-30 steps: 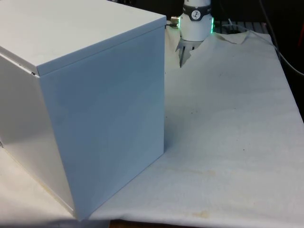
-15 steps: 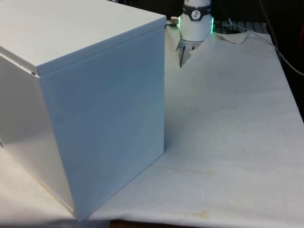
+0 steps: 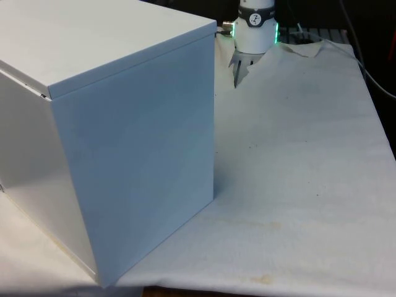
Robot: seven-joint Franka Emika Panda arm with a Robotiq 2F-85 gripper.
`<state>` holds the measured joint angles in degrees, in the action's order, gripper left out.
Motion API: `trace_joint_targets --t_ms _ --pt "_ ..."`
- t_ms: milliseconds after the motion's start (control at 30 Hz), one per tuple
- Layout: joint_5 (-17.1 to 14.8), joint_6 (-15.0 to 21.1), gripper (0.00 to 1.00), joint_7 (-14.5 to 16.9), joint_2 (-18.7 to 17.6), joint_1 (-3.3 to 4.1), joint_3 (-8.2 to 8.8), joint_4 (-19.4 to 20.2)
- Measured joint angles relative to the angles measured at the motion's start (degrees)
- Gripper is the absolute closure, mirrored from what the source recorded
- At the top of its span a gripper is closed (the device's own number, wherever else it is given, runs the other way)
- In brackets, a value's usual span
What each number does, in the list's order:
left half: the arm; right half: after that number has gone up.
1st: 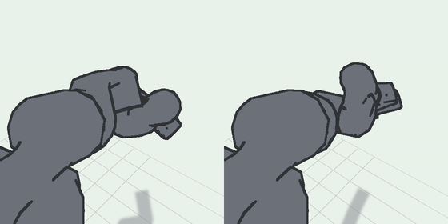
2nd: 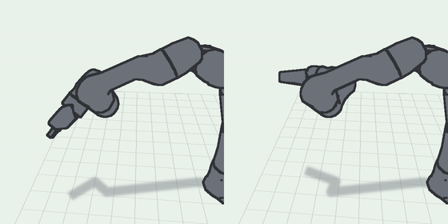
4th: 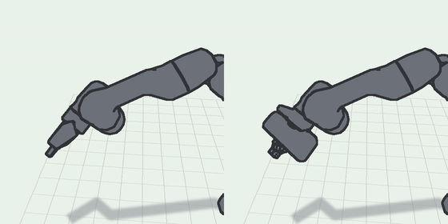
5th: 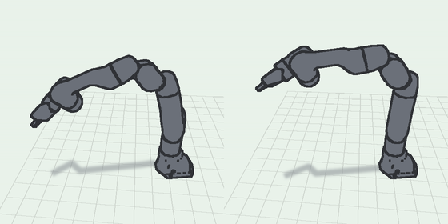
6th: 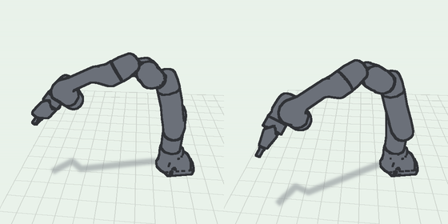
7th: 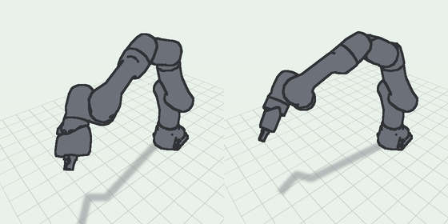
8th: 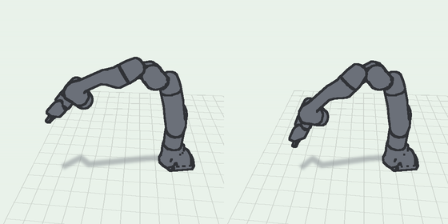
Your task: Open the drawer, then close it.
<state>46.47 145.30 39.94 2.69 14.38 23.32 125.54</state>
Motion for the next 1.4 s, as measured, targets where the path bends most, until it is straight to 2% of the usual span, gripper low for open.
trace_joint_targets --t_ms 500,700,933,1100,1267,1300,1367,1400 --pt "-0.17 -2.46 1.00 1.38 4.64 0.17 -1.32 4.53" --pt "-3.09 -2.41 1.00 4.07 5.67 0.17 -1.49 6.65" --pt "-5.73 -2.41 1.00 6.47 5.84 0.17 -1.60 7.10" --pt "-5.96 -2.46 1.00 6.65 5.73 0.17 -1.60 7.39" --pt "-5.96 -2.41 0.74 6.47 5.50 0.17 -1.60 7.45" --pt "-5.96 -2.41 0.74 6.47 5.50 0.17 -1.55 7.45" --pt "-5.96 -2.41 0.64 6.42 5.50 0.17 -1.55 7.45" --pt "-5.96 -2.41 0.54 6.42 5.44 0.17 -1.55 7.45"
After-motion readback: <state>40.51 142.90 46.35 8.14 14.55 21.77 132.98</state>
